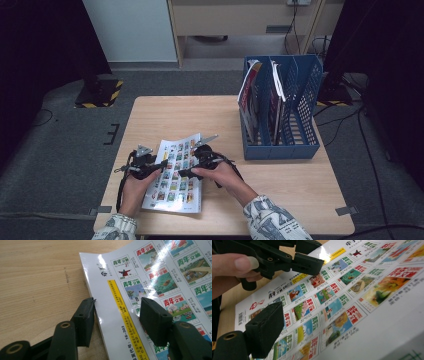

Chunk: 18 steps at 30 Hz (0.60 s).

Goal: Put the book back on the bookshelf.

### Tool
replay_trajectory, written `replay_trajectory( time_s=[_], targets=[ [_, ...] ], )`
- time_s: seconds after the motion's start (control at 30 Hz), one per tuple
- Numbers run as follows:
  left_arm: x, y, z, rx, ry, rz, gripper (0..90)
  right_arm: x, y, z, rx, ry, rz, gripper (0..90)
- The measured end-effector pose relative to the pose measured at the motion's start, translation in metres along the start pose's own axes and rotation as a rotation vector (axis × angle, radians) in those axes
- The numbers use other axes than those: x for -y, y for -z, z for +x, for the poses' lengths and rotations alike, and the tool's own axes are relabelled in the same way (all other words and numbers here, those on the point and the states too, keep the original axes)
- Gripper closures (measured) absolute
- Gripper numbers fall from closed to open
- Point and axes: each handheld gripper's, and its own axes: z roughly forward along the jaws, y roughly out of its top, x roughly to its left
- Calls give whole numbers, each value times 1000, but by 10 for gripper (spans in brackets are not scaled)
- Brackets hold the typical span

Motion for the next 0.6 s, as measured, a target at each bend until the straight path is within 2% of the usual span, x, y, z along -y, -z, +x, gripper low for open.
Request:
replay_trajectory(
  time_s=[0.13,0.3,0.47,0.5,0.53,0.6],
  targets=[
    [-1,3,0,-9,0,-12,536,-2,-5,-1,-7,-19,-3,123],
    [-1,4,4,-8,17,-16,602,-10,-10,2,-5,-36,24,108],
    [-1,5,6,-13,26,-18,673,-10,-8,1,3,-52,38,208],
    [-2,6,6,-21,22,-26,695,-9,-7,0,4,-64,36,227],
    [-3,8,7,-23,22,-38,763,-9,-6,-1,4,-73,34,252],
    [-4,10,7,-5,38,-49,852,-8,-5,-1,8,-82,34,278]
  ],
)
